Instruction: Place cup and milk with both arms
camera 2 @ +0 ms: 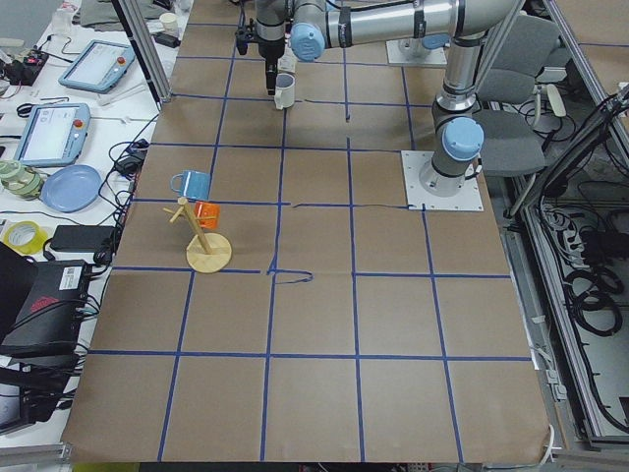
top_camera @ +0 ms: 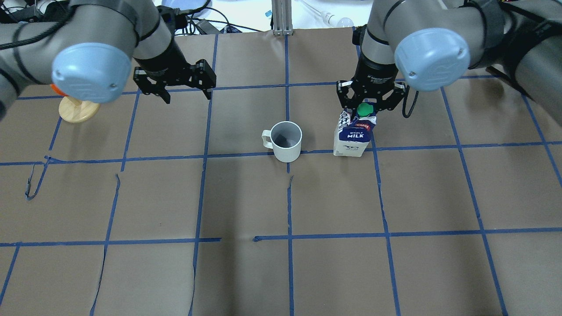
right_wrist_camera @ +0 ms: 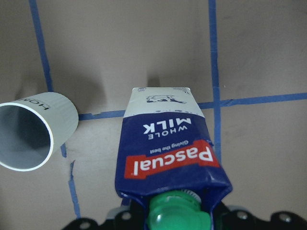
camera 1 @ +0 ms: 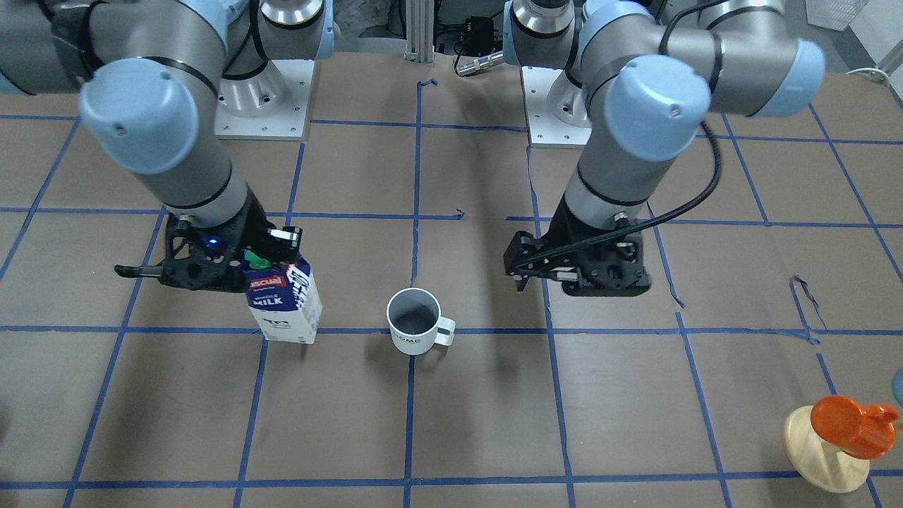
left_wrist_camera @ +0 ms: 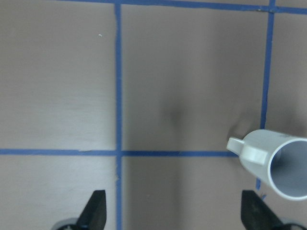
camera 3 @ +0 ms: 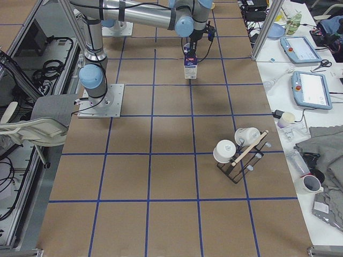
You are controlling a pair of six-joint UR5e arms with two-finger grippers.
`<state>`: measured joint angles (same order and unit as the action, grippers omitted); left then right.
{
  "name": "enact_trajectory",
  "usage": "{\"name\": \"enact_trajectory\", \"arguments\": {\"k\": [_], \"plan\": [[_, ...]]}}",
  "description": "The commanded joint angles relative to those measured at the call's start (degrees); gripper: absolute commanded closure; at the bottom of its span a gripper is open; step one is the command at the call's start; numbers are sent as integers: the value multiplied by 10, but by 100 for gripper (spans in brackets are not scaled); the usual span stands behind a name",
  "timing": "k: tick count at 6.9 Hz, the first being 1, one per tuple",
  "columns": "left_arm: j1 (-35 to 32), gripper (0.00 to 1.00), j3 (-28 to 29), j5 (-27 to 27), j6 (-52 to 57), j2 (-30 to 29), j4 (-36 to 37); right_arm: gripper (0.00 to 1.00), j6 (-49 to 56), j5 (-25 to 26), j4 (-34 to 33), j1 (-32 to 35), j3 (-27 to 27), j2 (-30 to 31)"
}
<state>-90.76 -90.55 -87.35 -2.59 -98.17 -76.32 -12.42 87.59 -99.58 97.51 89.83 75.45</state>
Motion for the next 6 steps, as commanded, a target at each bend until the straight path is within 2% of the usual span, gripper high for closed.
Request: {"name": "enact_trajectory", "arguments": {"k": [1, 3, 4, 6], "plan": [[21, 0, -2, -34, 28, 76, -35, 66, -16, -1, -10, 29, -24, -26], [48, 0, -1, -29, 53, 94, -50, 66, -25, -2, -10, 42, -37, -43], [62, 0, -2, -28, 75, 95, -50, 62, -24, 0, -10, 42, -37, -46], [56, 0, -2, -32, 75, 87, -60, 16, -25, 0, -10, 43, -35, -51]]}}
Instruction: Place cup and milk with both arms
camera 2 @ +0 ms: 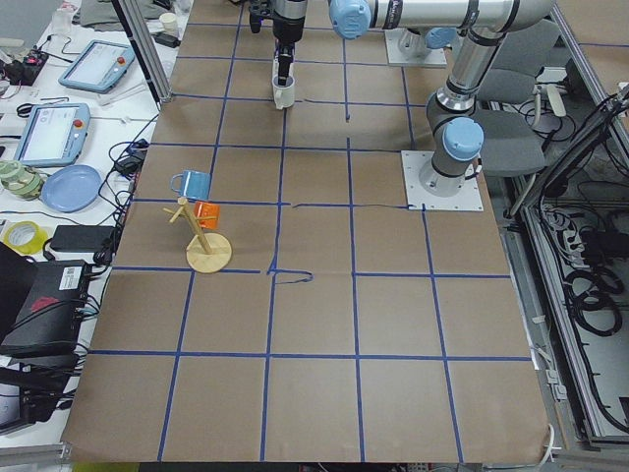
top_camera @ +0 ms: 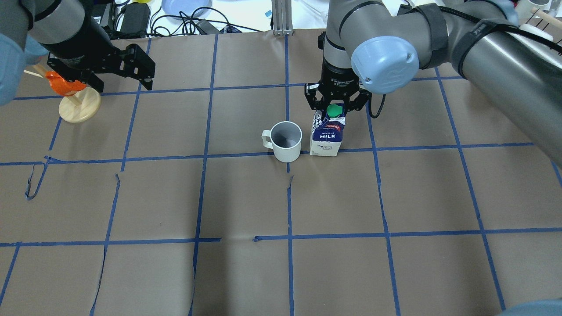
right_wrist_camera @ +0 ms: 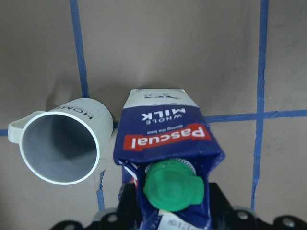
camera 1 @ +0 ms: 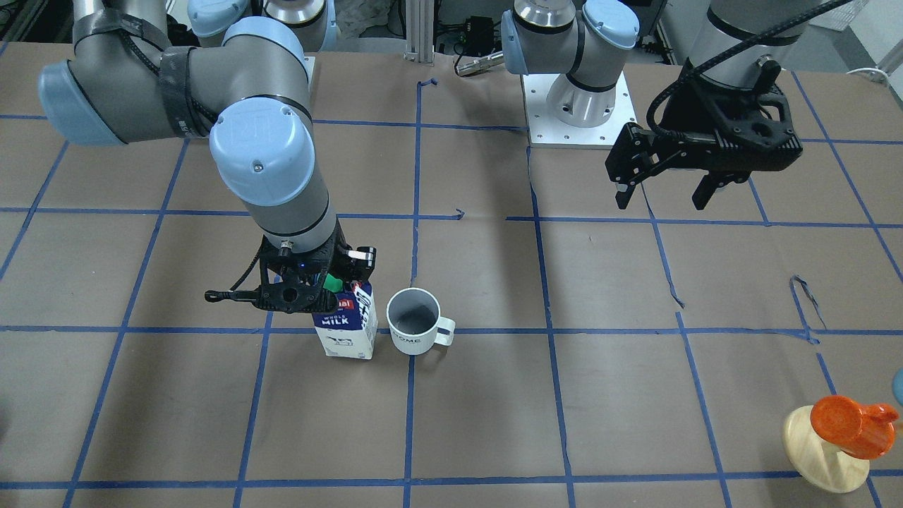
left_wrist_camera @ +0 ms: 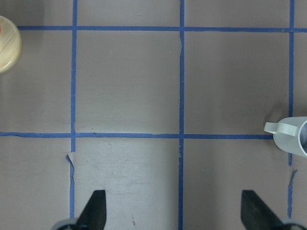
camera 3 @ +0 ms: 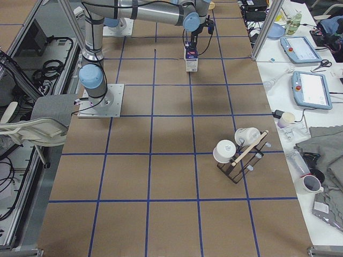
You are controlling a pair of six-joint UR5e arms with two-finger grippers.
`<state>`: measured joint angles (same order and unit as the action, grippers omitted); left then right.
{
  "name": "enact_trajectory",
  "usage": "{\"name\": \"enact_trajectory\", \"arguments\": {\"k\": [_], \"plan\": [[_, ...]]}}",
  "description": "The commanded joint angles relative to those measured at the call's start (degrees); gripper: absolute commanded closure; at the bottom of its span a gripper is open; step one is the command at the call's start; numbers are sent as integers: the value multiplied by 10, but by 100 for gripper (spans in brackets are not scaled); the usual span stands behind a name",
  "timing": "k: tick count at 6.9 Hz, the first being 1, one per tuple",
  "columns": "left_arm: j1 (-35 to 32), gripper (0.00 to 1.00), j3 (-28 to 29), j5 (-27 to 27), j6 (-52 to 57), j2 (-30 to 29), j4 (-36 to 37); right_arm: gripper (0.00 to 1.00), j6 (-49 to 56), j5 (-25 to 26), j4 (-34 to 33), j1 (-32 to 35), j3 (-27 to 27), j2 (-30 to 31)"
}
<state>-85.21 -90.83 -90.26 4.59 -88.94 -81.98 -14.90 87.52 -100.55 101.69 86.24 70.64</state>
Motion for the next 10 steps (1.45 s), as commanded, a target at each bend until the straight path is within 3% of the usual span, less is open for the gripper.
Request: {"name": "enact_trajectory", "arguments": {"k": [1, 2, 3, 6, 8, 10], "plan": [[0, 0, 3, -3, 3, -2, -3, 13, 3, 3, 3, 2, 1, -2], [-3, 0, 5, -3, -1, -10, 2, 10, 6, 11, 7, 1, -5, 5], [-8, 0, 4, -4, 1, -9, 2, 0, 8, 11, 19, 0, -24, 40], [-13, 0, 0, -3, 1, -8, 2, 0, 12, 9, 77, -6, -45, 159], [-14, 0, 0, -3, -2, -9, 2, 0, 14, 12, 90, -13, -48, 159], [-14, 0, -3, -3, -2, -9, 2, 0, 84, 46, 93, -73, -48, 165]]}}
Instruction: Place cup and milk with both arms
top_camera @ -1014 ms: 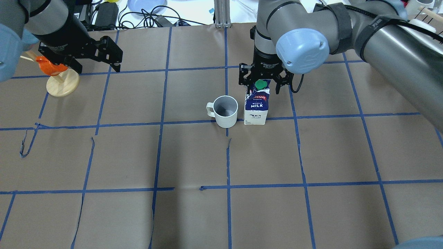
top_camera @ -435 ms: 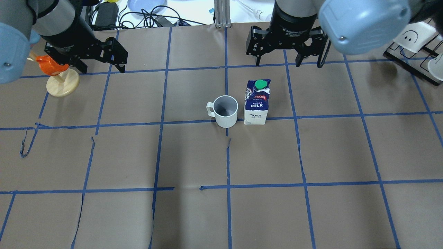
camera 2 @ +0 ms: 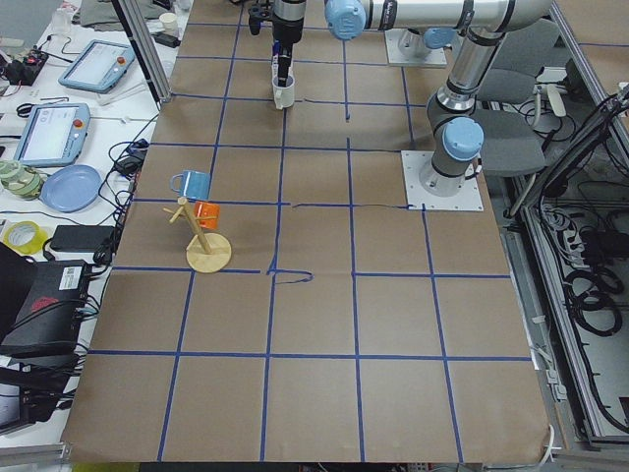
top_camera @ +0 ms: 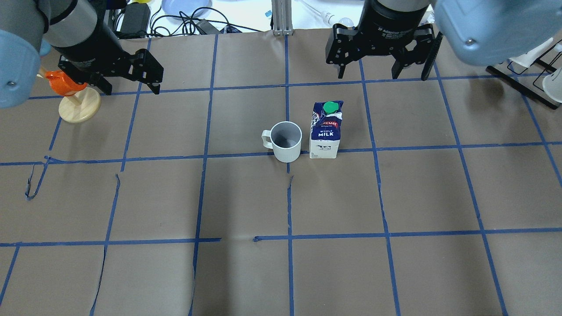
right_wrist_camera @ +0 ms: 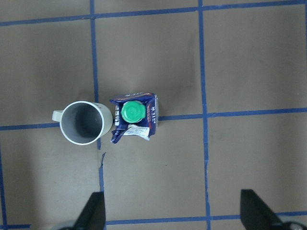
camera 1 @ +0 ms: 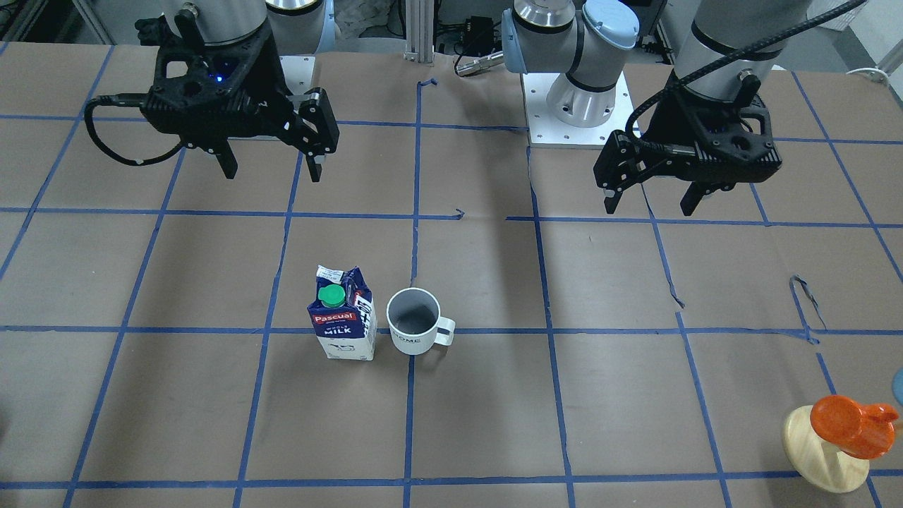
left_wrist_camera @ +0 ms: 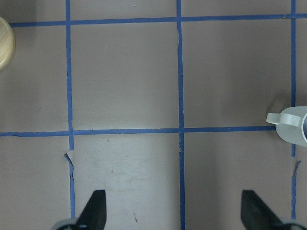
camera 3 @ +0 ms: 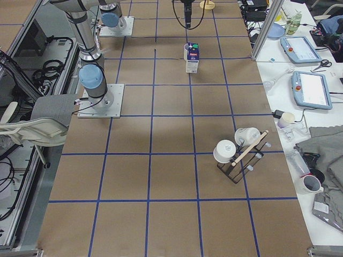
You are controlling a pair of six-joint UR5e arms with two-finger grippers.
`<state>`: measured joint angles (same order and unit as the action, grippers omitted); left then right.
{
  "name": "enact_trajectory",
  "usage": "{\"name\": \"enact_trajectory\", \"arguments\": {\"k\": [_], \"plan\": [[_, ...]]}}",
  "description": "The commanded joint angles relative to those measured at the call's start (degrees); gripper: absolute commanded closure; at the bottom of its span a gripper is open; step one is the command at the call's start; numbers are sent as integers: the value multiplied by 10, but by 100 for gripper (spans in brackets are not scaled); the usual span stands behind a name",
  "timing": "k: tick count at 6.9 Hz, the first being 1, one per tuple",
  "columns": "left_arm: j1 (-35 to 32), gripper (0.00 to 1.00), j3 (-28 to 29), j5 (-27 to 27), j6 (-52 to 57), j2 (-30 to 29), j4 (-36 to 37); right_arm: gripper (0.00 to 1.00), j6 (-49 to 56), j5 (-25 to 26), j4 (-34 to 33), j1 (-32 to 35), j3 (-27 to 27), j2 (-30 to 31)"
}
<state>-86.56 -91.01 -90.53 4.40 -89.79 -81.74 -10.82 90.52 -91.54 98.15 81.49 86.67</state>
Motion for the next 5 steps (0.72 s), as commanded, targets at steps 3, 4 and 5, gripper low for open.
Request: {"name": "enact_trajectory", "arguments": {"k": [3, 4, 5], "plan": [[0, 0, -1, 1, -1, 0, 0, 0, 53, 11, 51, -50, 3, 10], [0, 0, -1, 2, -1, 1, -1, 0, 52, 12, 51, -50, 4, 10], [0, 0, -1, 2, -1, 0, -1, 0, 52, 11, 51, -49, 5, 10]]}}
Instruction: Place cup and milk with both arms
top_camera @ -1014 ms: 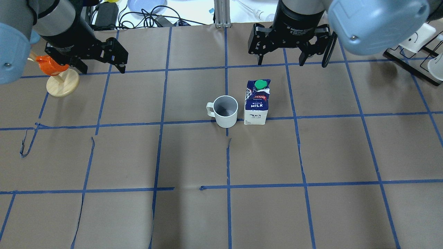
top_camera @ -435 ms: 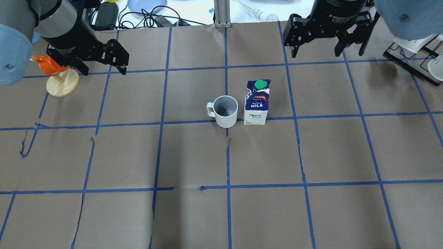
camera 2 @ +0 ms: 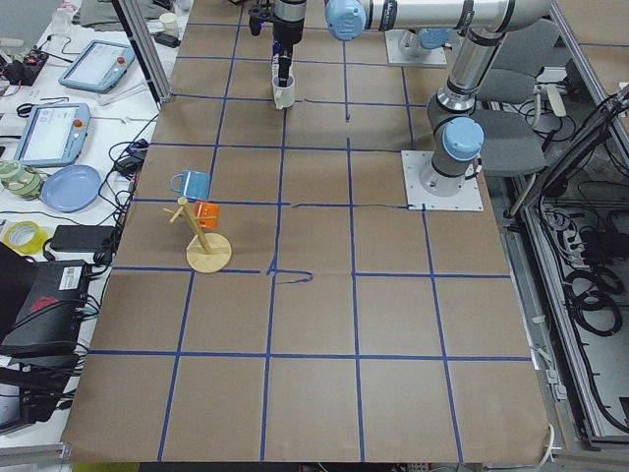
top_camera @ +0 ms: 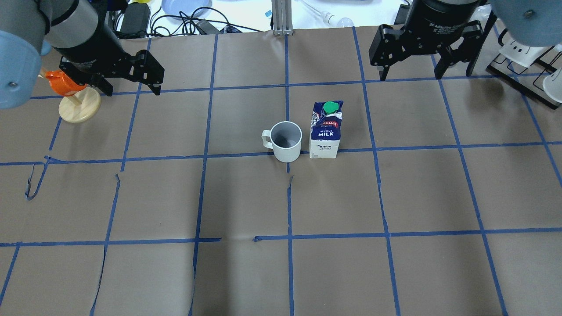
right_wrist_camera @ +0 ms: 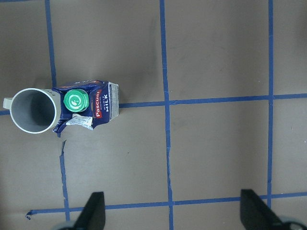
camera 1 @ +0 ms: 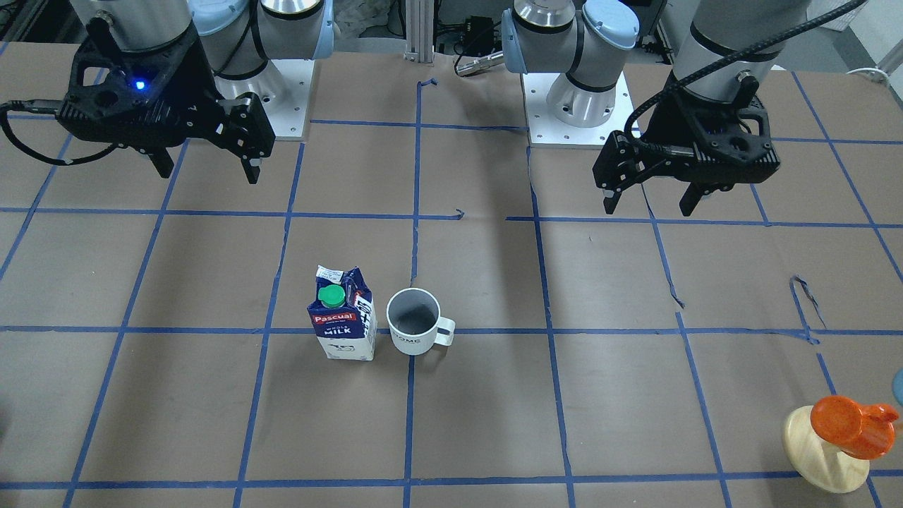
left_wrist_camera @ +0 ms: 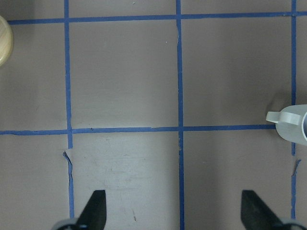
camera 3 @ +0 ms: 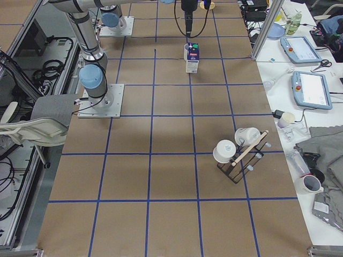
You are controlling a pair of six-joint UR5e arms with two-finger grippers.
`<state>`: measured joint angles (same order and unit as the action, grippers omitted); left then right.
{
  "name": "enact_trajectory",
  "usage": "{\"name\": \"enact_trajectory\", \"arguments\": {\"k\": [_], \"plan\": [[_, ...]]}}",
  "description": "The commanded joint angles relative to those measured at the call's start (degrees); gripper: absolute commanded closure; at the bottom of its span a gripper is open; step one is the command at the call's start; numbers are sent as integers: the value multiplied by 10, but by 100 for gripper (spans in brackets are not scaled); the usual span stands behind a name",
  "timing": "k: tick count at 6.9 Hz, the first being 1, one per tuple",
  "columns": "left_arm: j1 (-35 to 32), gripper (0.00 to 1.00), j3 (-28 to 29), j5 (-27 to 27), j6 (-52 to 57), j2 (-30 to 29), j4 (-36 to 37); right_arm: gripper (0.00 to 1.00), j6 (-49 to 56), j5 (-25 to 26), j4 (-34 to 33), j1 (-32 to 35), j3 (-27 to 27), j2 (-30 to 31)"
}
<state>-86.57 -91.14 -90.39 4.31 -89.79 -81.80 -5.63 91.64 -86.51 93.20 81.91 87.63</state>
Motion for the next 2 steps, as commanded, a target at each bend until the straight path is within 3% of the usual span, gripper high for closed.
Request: {"name": "enact_trajectory", "arguments": {"k": [1, 2], "plan": [[0, 0, 0, 0, 0, 0, 0, 0, 3, -1, -1, 0, 0, 0], [0, 0, -1, 0, 0, 0, 0, 0, 3, -1, 0, 0, 0, 1]]}}
